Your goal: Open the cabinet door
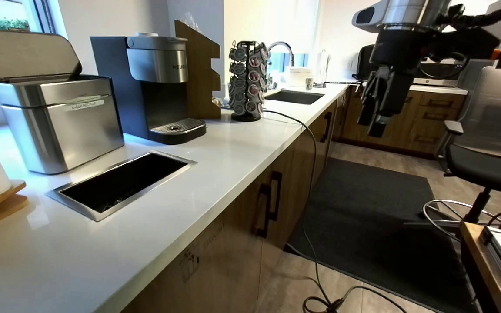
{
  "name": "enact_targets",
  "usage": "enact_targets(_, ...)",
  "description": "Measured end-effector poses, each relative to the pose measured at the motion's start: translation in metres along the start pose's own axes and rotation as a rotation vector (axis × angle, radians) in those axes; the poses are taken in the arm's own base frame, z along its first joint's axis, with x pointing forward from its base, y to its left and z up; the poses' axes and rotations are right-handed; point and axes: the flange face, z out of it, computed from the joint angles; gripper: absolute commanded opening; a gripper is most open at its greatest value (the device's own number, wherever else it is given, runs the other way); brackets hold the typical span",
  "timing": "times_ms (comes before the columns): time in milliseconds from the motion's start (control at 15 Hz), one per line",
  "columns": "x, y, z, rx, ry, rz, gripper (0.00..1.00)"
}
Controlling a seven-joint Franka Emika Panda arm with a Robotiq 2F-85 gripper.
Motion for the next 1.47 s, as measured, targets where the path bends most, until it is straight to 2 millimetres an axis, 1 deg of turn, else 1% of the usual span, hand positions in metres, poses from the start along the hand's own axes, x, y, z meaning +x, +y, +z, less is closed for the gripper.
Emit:
enact_targets(133,0.004,0.023,0.015,-0.062,0.066,0.068,1.00)
enact_targets(333,0.006,0.052,0.047,-0.133,0.135,0.126,1.00)
enact_targets(533,0.008,0.075,0.079,-0.172,0.197,0.155,1.00)
enact_targets(667,0.009,0.086,0.101,-0.188,0.219,0.171,1.00)
enact_targets(933,0.016,0.098,0.142,-0.196,0.240,0.186,1.00)
enact_targets(1133,0.033,0.098,0.165,-0.176,0.255,0.211,1.00)
enact_targets(1267,0.047,0.097,0.171,-0.161,0.265,0.225,1.00)
enact_targets(1333,0.050,0.097,0.172,-0.158,0.268,0.228,1.00)
enact_targets(1467,0.052,0.099,0.173,-0.159,0.269,0.232,1.00)
